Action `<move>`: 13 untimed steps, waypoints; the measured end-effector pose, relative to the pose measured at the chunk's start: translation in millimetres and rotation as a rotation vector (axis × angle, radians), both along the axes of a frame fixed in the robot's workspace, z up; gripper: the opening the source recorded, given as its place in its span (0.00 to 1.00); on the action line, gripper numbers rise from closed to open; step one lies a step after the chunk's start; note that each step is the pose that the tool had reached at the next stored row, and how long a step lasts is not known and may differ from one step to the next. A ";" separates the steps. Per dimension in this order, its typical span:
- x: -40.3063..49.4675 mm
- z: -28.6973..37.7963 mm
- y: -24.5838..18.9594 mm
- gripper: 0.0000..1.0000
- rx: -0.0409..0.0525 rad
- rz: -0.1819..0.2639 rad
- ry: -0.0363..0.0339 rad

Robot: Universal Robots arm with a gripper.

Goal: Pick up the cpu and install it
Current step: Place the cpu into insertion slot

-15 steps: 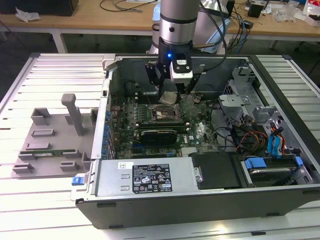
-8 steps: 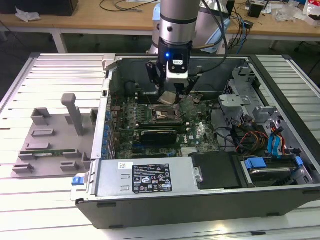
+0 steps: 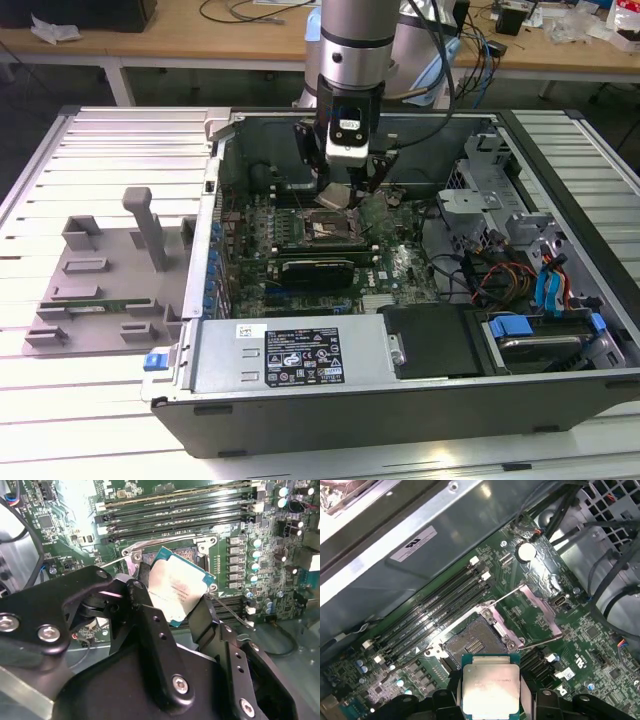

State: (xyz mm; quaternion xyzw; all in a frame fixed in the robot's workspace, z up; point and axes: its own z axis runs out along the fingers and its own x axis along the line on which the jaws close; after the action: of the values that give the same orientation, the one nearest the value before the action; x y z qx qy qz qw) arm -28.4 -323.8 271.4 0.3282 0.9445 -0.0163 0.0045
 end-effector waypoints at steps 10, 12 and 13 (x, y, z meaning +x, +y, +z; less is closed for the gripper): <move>0.0 -0.3 0.0 0.55 -0.0002 -0.116 0.0000; 0.0 -0.3 0.0 0.55 -0.0002 -0.145 0.0000; 0.0 -0.4 0.0 0.55 -0.0001 -0.154 0.0000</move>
State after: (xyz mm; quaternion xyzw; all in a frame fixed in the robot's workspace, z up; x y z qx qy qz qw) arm -28.4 -323.8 271.1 0.3999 0.9164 -0.0166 0.0032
